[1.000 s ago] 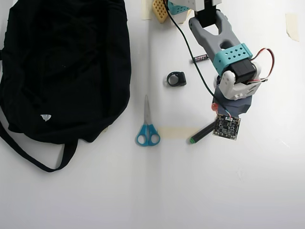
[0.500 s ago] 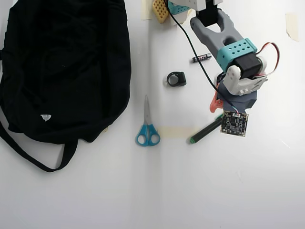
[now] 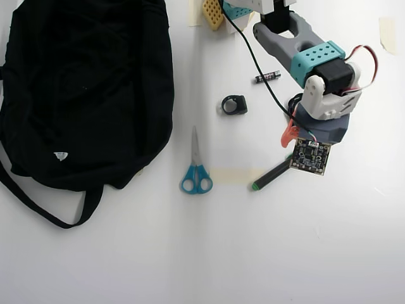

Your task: Put the green marker into the black bag

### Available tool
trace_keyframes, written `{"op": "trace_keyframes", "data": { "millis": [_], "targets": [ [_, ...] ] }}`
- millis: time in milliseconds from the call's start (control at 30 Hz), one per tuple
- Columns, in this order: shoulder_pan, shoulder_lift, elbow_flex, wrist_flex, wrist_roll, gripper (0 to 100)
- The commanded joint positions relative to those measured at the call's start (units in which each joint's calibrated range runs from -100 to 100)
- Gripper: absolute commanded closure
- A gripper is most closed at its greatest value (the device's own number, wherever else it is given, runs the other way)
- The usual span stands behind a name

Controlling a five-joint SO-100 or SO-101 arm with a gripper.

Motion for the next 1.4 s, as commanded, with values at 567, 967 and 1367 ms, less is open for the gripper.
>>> {"op": "trace_keyframes", "data": {
  "millis": [567, 967, 1367],
  "targets": [
    [-2.09, 3.01, -2.25, -2.10, -2.91, 59],
    [-2.32, 3.26, -1.53, -5.20, -2.80, 61],
    [-1.87, 6.58, -1.71, -9.59, -2.91, 61]
  ]
}}
